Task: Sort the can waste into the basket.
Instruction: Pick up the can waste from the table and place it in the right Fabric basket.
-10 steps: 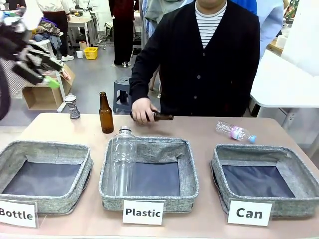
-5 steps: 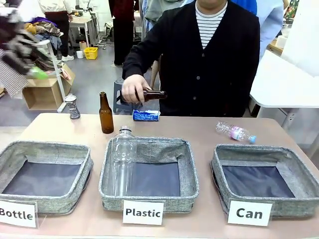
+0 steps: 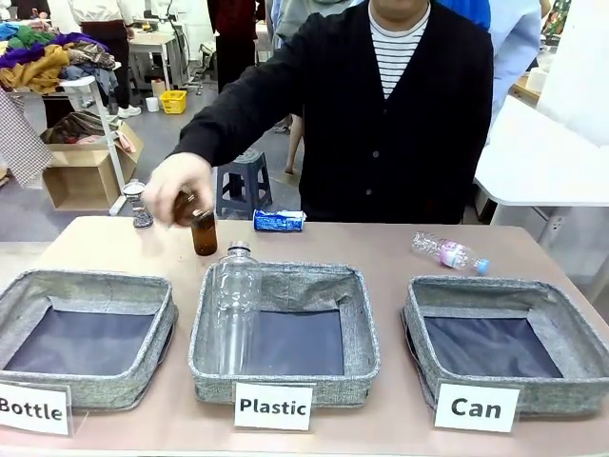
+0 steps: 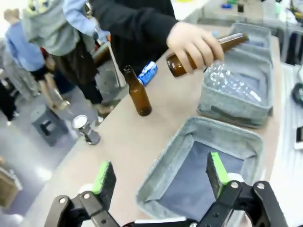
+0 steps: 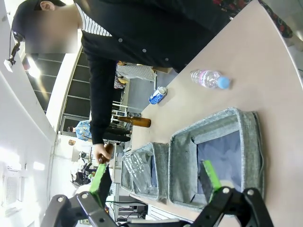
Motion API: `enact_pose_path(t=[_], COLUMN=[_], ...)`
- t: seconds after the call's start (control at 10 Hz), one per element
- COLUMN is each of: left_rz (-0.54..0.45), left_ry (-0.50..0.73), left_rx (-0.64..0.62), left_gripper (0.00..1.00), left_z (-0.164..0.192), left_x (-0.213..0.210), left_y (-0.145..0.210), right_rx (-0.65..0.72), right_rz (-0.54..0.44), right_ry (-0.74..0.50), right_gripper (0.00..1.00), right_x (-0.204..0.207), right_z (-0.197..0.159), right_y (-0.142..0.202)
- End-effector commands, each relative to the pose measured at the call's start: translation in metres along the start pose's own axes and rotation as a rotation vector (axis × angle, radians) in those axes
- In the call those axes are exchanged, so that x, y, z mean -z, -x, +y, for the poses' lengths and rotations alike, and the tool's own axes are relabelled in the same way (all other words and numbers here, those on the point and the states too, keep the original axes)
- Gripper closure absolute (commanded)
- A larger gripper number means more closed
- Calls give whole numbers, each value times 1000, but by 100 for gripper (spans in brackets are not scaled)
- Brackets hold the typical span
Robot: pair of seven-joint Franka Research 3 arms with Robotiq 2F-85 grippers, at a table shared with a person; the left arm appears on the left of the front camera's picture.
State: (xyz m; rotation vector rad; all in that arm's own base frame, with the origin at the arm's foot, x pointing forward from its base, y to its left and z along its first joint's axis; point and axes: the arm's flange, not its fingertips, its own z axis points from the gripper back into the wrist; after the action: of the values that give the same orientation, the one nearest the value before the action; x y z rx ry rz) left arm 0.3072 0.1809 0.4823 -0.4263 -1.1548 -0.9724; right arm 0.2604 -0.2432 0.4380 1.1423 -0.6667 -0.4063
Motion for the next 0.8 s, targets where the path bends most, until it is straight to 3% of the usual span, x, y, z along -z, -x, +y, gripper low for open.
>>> enact_pose_path(t=[0.0,0.1,0.4,0.5,0.7], left_rz=[-85,-67,148,163,181], left_ry=[21,10,-177,-264,-306], left_rx=[-113,-225,-356,-375,-374], left_gripper=[0,0,0,0,0], left_z=[3,-3,-60,-82,-104], left_x=[7,-3,-72,-87,-92], left_y=[36,47,-18,-30,-30], right_rx=[-28,-28,-28,-28,-28], right_rz=[-14,-14,-14,-14,-14], right_ry=[-23,-23,-23,-23,-23], right_gripper=[0,0,0,0,0], right_x=[1,1,1,1,1], right_z=[1,1,1,1,1], right_y=[-2,-2,-2,-2,-2])
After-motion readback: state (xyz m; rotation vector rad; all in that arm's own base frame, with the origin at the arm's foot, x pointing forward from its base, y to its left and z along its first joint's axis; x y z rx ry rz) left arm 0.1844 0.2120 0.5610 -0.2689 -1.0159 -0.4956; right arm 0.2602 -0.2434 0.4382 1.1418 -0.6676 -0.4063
